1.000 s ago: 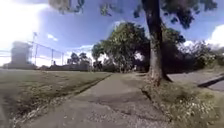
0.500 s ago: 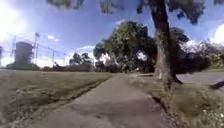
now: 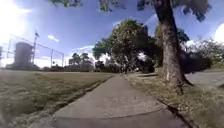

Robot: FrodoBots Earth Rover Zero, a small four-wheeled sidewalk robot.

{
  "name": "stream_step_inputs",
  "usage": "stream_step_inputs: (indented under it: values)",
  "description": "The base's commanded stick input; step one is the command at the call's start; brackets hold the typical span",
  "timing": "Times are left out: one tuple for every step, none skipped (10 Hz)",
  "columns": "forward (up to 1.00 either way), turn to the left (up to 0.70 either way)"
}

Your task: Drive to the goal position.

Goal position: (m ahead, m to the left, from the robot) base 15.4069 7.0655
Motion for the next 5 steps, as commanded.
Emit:
stream_step_inputs:
  values:
    - [1.0,0.0]
    - [1.0,0.0]
    - [1.0,0.0]
    - [1.0,0.0]
    - [1.0,0.0]
